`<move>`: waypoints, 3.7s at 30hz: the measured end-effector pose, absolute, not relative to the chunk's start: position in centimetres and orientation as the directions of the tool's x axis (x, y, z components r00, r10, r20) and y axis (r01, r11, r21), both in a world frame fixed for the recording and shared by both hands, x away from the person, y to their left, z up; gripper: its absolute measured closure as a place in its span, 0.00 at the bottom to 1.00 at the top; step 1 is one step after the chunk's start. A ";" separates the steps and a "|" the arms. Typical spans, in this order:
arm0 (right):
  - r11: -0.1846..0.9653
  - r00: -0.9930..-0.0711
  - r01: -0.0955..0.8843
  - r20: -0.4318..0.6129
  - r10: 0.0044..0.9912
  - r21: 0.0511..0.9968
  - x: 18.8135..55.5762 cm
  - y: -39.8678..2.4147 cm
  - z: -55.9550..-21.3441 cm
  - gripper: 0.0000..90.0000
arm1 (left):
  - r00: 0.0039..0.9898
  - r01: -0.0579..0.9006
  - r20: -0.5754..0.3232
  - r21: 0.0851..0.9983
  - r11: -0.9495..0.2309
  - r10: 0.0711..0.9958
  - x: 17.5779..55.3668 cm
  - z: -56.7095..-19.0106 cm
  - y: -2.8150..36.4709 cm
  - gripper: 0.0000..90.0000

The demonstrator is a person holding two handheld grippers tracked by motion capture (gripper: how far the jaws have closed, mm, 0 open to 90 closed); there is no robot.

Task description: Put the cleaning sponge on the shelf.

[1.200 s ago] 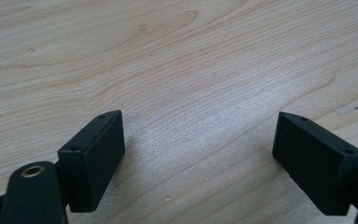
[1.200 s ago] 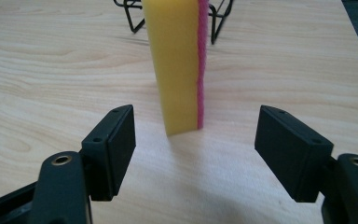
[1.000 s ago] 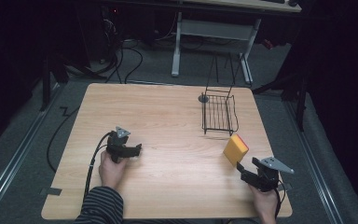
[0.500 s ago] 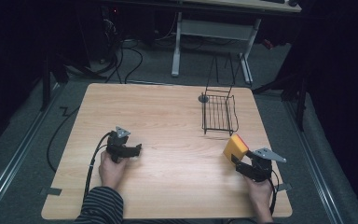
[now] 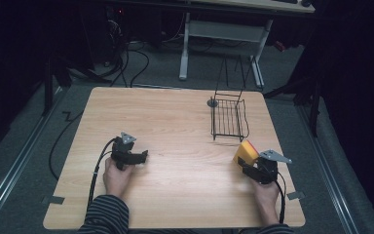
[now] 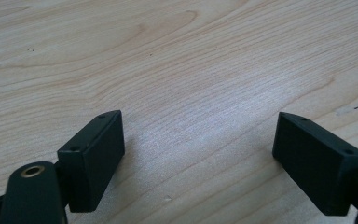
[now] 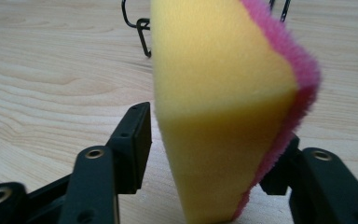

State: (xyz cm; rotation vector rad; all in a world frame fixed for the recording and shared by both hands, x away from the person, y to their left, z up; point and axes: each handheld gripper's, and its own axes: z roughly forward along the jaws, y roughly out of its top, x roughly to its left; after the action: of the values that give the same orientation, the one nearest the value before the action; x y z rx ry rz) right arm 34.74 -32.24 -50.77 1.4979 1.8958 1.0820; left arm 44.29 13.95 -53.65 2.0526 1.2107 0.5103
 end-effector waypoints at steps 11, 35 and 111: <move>0.100 -0.293 0.560 0.084 0.952 0.822 34.7 -32.4 -50.9 0.66 | 0.489 0.602 -0.012 0.728 -0.328 0.872 44.3 -53.6 14.0 0.19; 0.078 -0.331 0.522 0.118 0.936 0.850 33.8 -32.7 -49.5 0.67 | 0.490 0.603 -0.012 0.726 -0.329 0.872 44.3 -53.6 14.0 0.19; 0.202 -0.383 0.473 -0.006 0.924 0.858 43.5 -30.0 -41.3 0.67 | 0.492 0.603 -0.018 0.728 -0.326 0.871 44.3 -53.6 14.0 0.19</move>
State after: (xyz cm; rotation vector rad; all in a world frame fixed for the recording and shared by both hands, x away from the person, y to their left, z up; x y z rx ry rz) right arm 43.47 -30.00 -41.35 1.2950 1.9458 1.0975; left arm 44.33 14.00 -53.64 2.0520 1.2086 0.5006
